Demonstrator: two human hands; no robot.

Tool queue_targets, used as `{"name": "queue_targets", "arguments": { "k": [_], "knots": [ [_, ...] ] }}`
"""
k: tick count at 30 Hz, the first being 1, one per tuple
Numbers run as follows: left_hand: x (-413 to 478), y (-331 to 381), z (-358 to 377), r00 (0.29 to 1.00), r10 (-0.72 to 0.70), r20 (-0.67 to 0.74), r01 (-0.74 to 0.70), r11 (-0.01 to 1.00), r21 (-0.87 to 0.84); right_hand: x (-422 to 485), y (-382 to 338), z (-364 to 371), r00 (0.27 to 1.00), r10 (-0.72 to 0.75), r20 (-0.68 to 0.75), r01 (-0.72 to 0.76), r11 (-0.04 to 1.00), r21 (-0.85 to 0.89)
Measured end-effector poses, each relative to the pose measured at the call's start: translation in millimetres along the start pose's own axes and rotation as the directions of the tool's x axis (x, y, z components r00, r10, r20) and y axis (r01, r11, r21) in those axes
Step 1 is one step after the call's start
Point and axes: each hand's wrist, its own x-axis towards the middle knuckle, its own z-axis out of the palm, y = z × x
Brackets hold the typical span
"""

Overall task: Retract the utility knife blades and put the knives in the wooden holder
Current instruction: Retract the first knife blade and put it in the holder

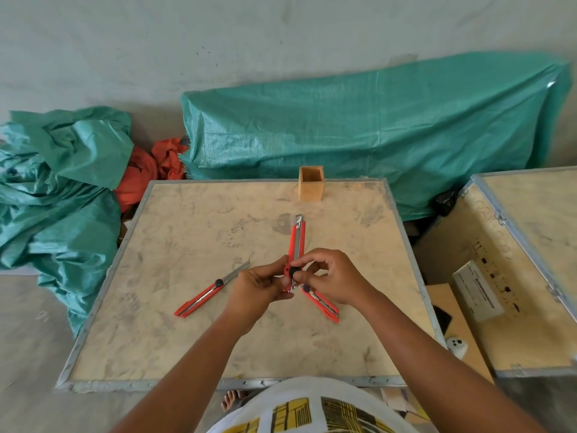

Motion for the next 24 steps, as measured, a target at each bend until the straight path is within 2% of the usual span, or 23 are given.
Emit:
{"name": "queue_targets", "arguments": {
  "k": [4,11,19,24],
  "knots": [
    [3.5,1.4,11.6,1.0,0.008,-0.001,-0.008,1.0,0.007,0.7,3.0,-9.9,1.0,0.003,-0.023,-0.003,1.0,-0.001],
    [7.6,2.3,25.2,1.0,0.013,-0.018,-0.013,1.0,-0.014,6.8,9.5,-31.9,0.997,-0.02,0.069,0.024,0.998,-0.051],
    [22.2,12.1,25.8,0.999,0.016,-0.044,-0.015,1.0,0.009,22.5,11.8,-31.8,1.0,-0.018,0.019,0.018,1.0,0.022],
    [45.4,19.3,26.7,0.999,0.026,-0.029,-0.024,0.998,0.065,47.9,11.9,-43.1,0.998,-0.002,-0.07,0.012,0.989,0.147]
  ]
}}
